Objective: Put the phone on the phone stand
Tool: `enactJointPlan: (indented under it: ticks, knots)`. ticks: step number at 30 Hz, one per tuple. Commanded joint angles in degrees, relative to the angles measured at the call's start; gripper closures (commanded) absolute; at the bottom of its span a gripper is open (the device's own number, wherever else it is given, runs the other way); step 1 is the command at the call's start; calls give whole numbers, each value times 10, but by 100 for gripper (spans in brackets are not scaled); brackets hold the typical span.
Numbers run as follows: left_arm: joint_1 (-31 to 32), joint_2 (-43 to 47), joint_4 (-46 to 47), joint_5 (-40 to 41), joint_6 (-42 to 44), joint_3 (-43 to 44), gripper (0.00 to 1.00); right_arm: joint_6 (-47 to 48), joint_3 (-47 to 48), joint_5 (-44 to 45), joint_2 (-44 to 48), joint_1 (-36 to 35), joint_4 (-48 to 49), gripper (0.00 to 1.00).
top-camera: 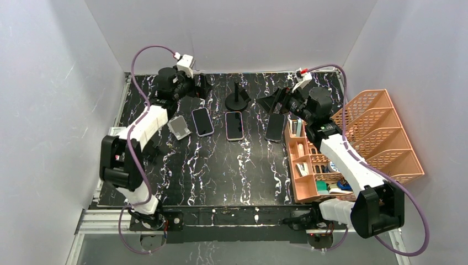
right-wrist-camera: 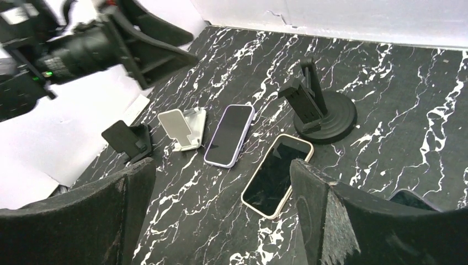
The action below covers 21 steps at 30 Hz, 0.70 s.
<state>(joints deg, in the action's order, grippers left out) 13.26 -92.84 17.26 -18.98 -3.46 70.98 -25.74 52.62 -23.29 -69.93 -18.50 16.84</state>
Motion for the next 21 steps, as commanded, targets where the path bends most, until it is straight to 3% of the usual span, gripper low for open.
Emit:
enactJointPlan:
  ticks: [1, 5, 11, 17, 21]
  knots:
    - [12, -65, -37, -51, 17, 86, 2, 24, -6, 3, 25, -1, 7, 1]
    - [33, -127, -64, -39, -9, 161, 2, 25, 73, 151, -3, -1, -145, 1]
    - [39, -164, -31, -14, -52, 199, 2, 52, 352, 308, -194, -1, -459, 1]
    - [39, -189, -32, -19, -31, 230, 2, 58, 574, 319, -419, -1, -625, 1]
    - [39, -199, -31, -64, 1, 226, 2, 56, 670, 317, -524, 0, -693, 1]
